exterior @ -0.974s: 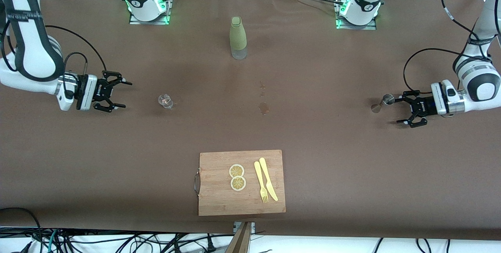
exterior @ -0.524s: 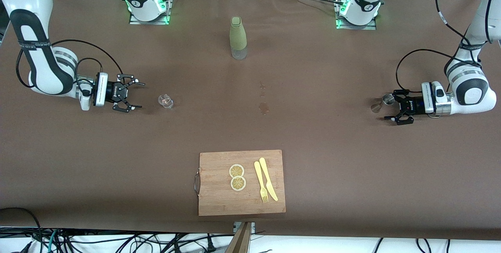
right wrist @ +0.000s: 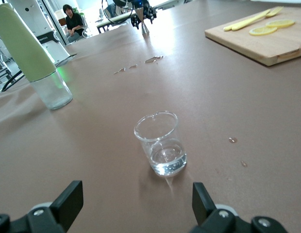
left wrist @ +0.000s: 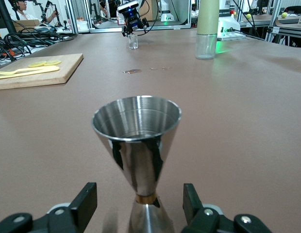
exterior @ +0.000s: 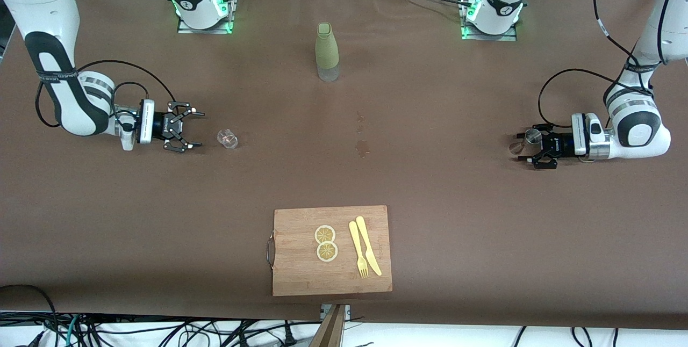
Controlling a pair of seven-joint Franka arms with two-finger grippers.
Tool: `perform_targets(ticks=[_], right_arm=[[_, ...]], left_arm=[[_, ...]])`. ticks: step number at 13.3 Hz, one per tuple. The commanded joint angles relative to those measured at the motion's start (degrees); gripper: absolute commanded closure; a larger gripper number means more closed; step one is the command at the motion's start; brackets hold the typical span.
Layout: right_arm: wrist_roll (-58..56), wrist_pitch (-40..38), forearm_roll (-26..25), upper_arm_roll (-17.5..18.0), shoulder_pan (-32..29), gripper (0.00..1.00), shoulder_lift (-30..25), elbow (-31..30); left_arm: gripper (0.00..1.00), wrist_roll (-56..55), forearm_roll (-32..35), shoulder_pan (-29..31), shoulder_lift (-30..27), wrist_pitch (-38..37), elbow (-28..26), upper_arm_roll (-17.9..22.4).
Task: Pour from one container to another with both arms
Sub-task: 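Close the left gripper on the jigger while the right gripper grips the beaker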
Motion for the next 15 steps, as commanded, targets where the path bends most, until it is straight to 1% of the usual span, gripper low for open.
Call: perform_targets(ticks=[1,3,6,9,10,12,13,14,15], right_arm=[[-6.19,-1.01,3.86,0.31,0.4,0.0,1.73,1.14],[-9.98,-1.1,6.5,0.4,1.63,0.0,4.18,3.06],[-11.22,-1.19,8.09,1.62,1.9,0.0,4.8,5.88],[-12.18,-1.1,10.02,1.98,2.77,0.0,6.03,6.68],[-13.24,-1.1,10.99,1.98,3.21,0.0,6.64,6.77],[-14.91,-1.01,12.05,1.98,3.65,0.0,7.79,6.77],[-15.18,-1.01,12.4,1.98,4.26,0.0,8.05,6.77],[-15.18,-0.93,12.4,1.98,4.36,0.0,8.23,6.77],[-15.27,-0.84,12.4,1.98,4.62,0.0,8.41,6.77]], left_arm=[[0.21,6.57,-1.25,-0.24,-0.04,-2.93,-0.45,1.87],[0.23,6.74,-1.07,-0.24,-0.04,-3.81,-0.45,2.4],[0.35,7.89,-1.07,-0.33,-0.04,-3.73,-0.8,2.4],[0.46,7.89,-1.07,-0.33,-0.12,-3.72,-0.8,2.4],[0.51,7.89,-1.07,-0.33,-0.13,-3.72,-0.8,2.4],[0.69,7.97,-1.07,-0.33,-0.21,-3.72,-0.8,2.49],[0.8,8.23,-1.07,-0.33,-0.21,-3.72,-0.8,2.49],[0.93,8.24,-0.99,-0.33,-0.39,-3.81,-0.71,2.49],[1.0,8.24,-0.98,-0.33,-0.48,-4.25,-0.62,2.49]])
